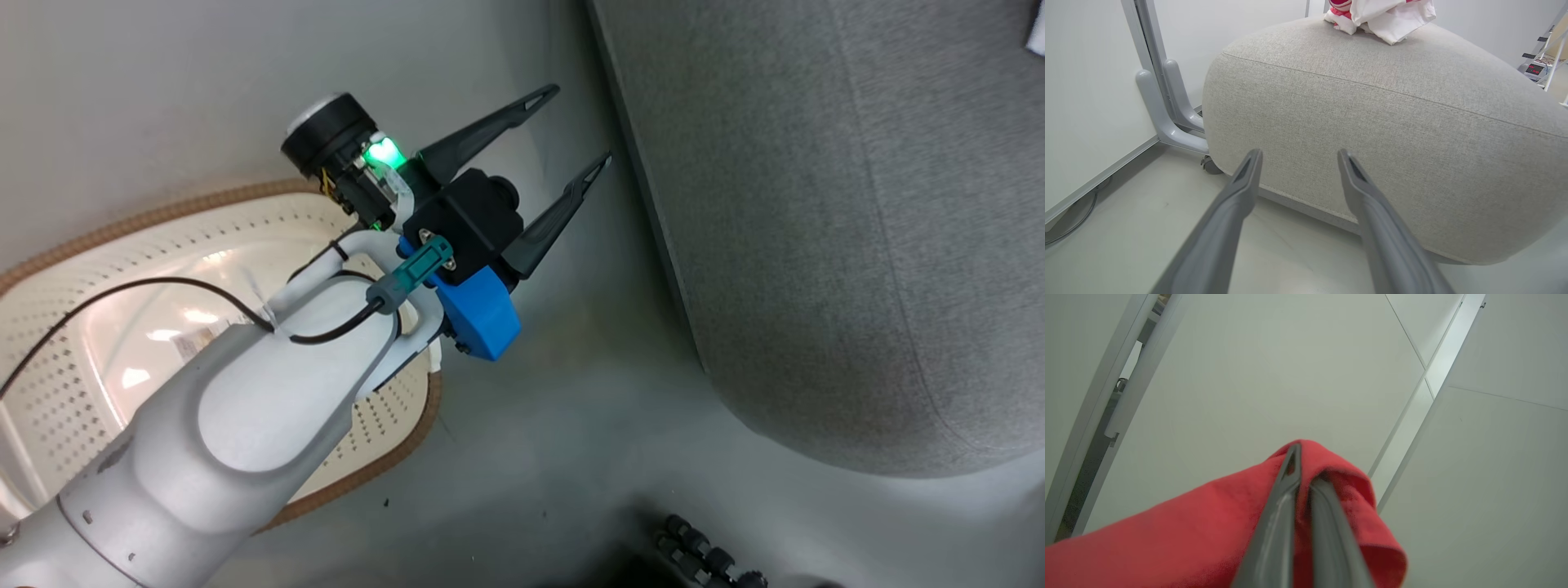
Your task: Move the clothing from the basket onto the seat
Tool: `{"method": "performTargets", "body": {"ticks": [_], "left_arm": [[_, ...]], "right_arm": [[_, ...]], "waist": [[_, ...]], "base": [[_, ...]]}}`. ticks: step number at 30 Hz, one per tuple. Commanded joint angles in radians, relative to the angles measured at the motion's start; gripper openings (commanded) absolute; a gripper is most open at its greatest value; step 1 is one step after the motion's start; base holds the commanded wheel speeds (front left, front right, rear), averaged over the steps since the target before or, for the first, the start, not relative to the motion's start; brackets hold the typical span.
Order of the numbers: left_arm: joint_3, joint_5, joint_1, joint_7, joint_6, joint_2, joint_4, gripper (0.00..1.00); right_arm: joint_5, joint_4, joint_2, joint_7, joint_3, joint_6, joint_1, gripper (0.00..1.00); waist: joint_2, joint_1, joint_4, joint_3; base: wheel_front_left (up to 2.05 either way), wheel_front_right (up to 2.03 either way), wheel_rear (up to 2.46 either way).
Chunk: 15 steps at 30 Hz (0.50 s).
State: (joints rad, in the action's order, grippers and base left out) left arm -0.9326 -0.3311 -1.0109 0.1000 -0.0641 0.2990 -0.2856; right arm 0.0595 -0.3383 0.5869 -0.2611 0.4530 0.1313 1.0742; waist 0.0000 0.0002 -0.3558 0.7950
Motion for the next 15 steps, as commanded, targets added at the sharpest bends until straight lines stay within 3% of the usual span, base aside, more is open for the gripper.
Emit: {"method": "performTargets", "body": {"ticks": [1, 7, 15], "left_arm": [[0.002, 0.008, -0.022, -0.011, 0.002, 0.016, 0.024, 1.0], [-0.002, 0.016, -0.033, -0.035, 0.008, 0.034, 0.065, 1.0], [-0.003, 0.01, -0.024, -0.05, 0.015, 0.06, 0.086, 1.0]], "right_arm": [[-0.023, -0.062, -0.003, -0.004, 0.0, -0.001, -0.004, 0.0], [-0.073, -0.191, -0.079, -0.003, 0.039, -0.001, -0.039, 0.0], [-0.11, -0.238, -0.21, -0.003, 0.086, -0.001, -0.101, 0.0]], "waist": [[0.0, -0.0002, -0.013, 0.074], [0.0, -0.0002, -0.009, 0.118], [0.0, -0.0002, -0.01, 0.127]], "base": [[0.0, 0.0, 0.0], [0.0, 0.0, 0.0], [0.0, 0.0, 0.0]]}}
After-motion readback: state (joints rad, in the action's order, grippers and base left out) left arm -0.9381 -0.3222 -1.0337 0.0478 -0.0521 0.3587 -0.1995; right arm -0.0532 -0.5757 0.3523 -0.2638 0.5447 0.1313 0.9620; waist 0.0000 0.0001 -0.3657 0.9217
